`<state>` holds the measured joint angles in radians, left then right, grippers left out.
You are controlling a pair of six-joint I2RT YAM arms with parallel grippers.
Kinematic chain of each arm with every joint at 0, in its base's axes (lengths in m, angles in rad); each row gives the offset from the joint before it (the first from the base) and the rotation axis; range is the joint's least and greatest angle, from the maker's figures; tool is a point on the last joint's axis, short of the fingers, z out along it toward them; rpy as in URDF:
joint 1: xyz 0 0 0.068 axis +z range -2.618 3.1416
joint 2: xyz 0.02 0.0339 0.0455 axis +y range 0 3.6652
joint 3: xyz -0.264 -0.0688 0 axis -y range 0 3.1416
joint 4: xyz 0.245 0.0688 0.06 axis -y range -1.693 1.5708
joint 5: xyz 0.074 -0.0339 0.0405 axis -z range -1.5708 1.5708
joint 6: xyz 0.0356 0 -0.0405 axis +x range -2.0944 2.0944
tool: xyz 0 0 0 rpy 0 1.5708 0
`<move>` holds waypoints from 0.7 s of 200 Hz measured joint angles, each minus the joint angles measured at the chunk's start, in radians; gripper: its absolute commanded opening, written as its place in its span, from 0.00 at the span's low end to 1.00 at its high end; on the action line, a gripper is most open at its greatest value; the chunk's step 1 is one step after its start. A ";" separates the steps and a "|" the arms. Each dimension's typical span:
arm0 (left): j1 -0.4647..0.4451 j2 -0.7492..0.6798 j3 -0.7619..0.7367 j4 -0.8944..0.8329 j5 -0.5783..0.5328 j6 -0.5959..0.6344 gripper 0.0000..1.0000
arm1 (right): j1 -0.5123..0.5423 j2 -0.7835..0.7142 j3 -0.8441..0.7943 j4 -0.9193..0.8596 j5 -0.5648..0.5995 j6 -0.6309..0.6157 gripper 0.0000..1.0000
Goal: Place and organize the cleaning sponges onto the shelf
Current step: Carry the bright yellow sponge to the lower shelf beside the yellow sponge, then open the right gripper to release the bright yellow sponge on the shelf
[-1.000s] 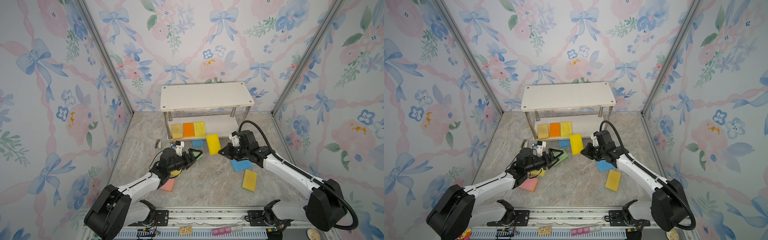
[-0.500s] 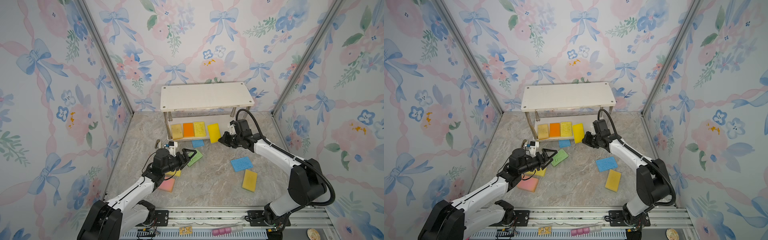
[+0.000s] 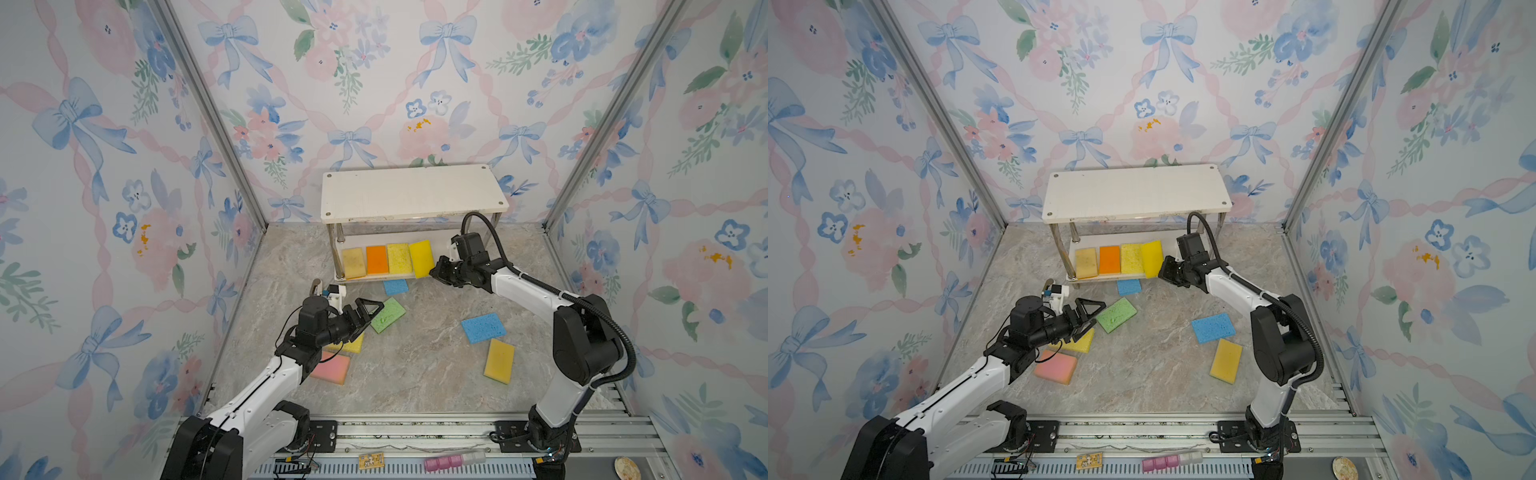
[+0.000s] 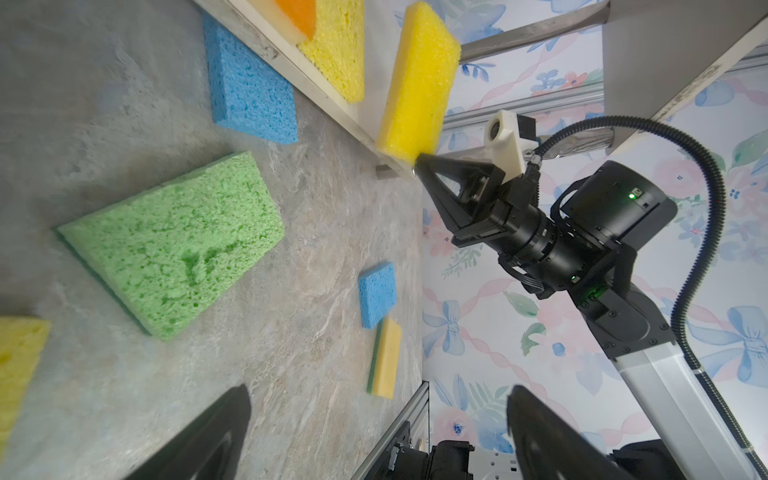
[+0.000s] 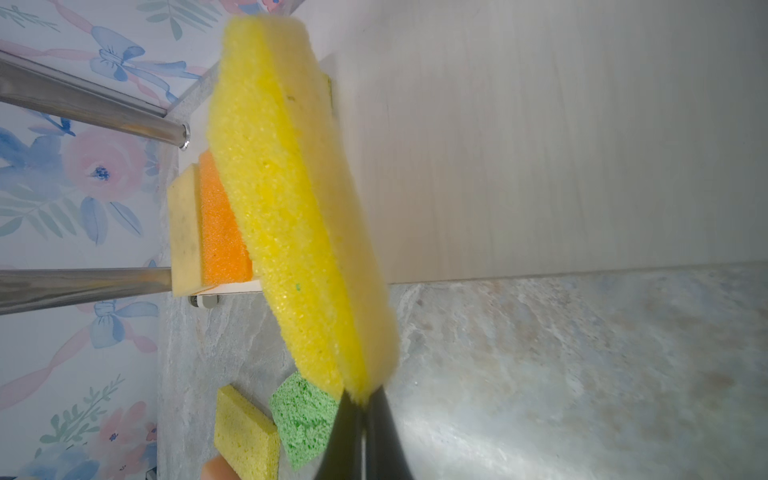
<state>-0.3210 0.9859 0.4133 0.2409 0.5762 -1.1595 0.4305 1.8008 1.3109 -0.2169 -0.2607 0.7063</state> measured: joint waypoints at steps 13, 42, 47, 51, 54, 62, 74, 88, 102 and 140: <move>0.014 -0.011 0.000 -0.013 0.009 0.005 0.98 | 0.000 0.015 0.017 0.004 0.005 0.002 0.00; 0.033 -0.022 0.000 -0.031 0.020 0.010 0.98 | -0.002 0.041 0.045 0.011 0.008 0.008 0.00; 0.034 -0.022 0.000 -0.033 0.020 0.011 0.98 | -0.003 0.044 0.048 0.012 0.008 0.008 0.00; 0.034 -0.022 0.000 -0.034 0.021 0.012 0.98 | -0.004 0.046 0.050 0.013 0.008 0.008 0.00; 0.034 -0.022 0.000 -0.034 0.021 0.012 0.98 | -0.005 0.048 0.051 0.015 0.008 0.008 0.00; 0.034 -0.022 0.000 -0.034 0.024 0.014 0.98 | -0.008 0.052 0.054 0.018 0.008 0.009 0.00; 0.034 -0.022 0.000 -0.034 0.025 0.016 0.98 | -0.013 0.060 0.063 0.019 0.008 0.011 0.00; 0.034 -0.021 0.000 -0.035 0.027 0.016 0.98 | -0.018 0.071 0.076 0.023 0.008 0.011 0.00; 0.034 -0.020 0.000 -0.037 0.027 0.016 0.98 | -0.024 0.077 0.082 0.026 0.008 0.011 0.00; 0.034 -0.011 0.000 -0.039 0.027 0.016 0.98 | -0.035 0.098 0.088 0.037 0.007 0.011 0.00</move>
<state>-0.2867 0.9752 0.4133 0.2016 0.6037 -1.1435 0.3958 1.8992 1.3991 -0.1802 -0.2539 0.7177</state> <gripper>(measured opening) 0.979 0.046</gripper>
